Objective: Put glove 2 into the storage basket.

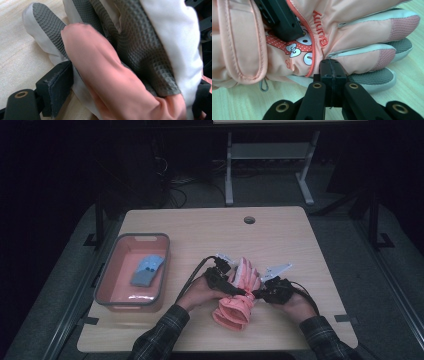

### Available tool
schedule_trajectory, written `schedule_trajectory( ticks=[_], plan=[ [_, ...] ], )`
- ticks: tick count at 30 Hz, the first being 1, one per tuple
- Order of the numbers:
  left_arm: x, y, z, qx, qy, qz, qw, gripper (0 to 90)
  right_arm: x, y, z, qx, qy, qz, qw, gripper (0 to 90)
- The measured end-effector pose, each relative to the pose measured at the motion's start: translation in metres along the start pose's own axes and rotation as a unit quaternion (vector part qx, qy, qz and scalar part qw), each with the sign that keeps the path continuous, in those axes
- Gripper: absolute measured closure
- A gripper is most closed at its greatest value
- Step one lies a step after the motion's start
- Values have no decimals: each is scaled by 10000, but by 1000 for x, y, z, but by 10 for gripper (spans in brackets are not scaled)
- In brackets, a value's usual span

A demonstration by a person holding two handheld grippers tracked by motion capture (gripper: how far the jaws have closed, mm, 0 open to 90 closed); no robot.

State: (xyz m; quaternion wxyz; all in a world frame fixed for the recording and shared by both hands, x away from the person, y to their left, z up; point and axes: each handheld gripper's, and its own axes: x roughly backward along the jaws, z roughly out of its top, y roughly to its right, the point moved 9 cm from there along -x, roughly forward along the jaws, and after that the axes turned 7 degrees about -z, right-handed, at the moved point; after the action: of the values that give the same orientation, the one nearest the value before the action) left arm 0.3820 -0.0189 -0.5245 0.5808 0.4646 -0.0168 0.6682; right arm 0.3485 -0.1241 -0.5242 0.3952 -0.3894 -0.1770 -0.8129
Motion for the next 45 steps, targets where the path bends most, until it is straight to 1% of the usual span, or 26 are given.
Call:
schedule_trajectory(
  ticks=[2, 5, 10, 13, 16, 17, 18, 19, 20, 24, 27, 28, 30, 31, 32, 34, 35, 36, 37, 38, 40, 41, 42, 43, 44, 45],
  plan=[
    [0, 0, 0, 12, 10, 3, 10000, 125, -1, 0, 0, 10, -18, -10, 10000, 900],
    [3, -2, -2, 72, -140, 93, 9998, 126, -1, -1, 0, 32, -3, -40, 10000, 900],
    [4, -2, -2, 192, -146, 131, 9996, 126, -3, -2, 1, 69, 24, -36, 10000, 900],
    [3, -1, -2, 203, -120, 46, 9997, 126, -3, -3, 1, 51, 9, -35, 10000, 900],
    [1, 3, -2, 228, -86, -223, 9995, 142, -3, -3, 1, 54, 4, -35, 10000, 900],
    [0, 4, -2, 284, -36, -453, 9986, 221, -4, -2, 1, 59, 2, -12, 10000, 900],
    [0, 4, -3, 293, -37, -522, 9982, 245, -4, -3, 1, 32, 3, 0, 10000, 900],
    [0, 4, -3, 293, -37, -522, 9982, 277, -4, -3, 1, 32, 3, 0, 10000, 900],
    [1, 3, -3, 357, -29, -587, 9976, 311, -5, -2, 1, 32, -6, 20, 10000, 900],
    [2, 2, -4, 440, 30, -631, 9970, 418, -6, -2, 2, 42, 12, 7, 10000, 900],
    [5, 2, -4, 363, 120, -558, 9977, 500, -5, -2, 2, 10, 30, 25, 10000, 900],
    [7, 2, -3, 302, 178, -493, 9982, 528, -4, -2, 3, -53, 51, 82, 9999, 900],
    [9, 2, -3, 294, 241, -475, 9981, 557, -3, -1, 3, -80, 104, 117, 9998, 897],
    [9, 2, -3, 294, 241, -475, 9981, 569, -2, 0, 4, -92, 157, 155, 9997, 864],
    [11, 2, -3, 278, 256, -469, 9982, 569, -2, 0, 4, -92, 157, 155, 9997, 864],
    [13, 2, -3, 225, 266, -456, 9984, 581, 4, 1, 5, -238, 274, 243, 9990, 746],
    [16, 3, -2, 171, 278, -432, 9985, 586, 12, 4, 6, -405, 431, 268, 9979, 641],
    [17, 4, -2, 150, 273, -404, 9987, 588, 15, 6, 5, -418, 494, 208, 9977, 601],
    [17, 4, -2, 150, 273, -404, 9987, 588, 15, 6, 5, -418, 494, 208, 9977, 601],
    [22, 6, -1, 124, 275, -331, 9990, 589, 19, 12, 2, -506, 582, 78, 9970, 523],
    [27, 7, -1, 67, 291, -273, 9992, 589, 20, 18, -1, -567, 625, -7, 9964, 459],
    [30, 7, -1, 49, 326, -236, 9992, 590, 20, 23, -4, -568, 671, -124, 9961, 435],
    [30, 7, -1, 49, 326, -236, 9992, 590, 20, 23, -4, -568, 671, -124, 9961, 435],
    [33, 7, -1, 37, 349, -216, 9992, 590, 20, 25, -6, -666, 628, -160, 9957, 420],
    [39, 8, 0, 28, 381, -184, 9991, 591, 19, 32, -11, -712, 606, -311, 9951, 385],
    [39, 8, 0, 28, 381, -184, 9991, 592, 19, 32, -11, -712, 606, -311, 9951, 385]
  ],
)
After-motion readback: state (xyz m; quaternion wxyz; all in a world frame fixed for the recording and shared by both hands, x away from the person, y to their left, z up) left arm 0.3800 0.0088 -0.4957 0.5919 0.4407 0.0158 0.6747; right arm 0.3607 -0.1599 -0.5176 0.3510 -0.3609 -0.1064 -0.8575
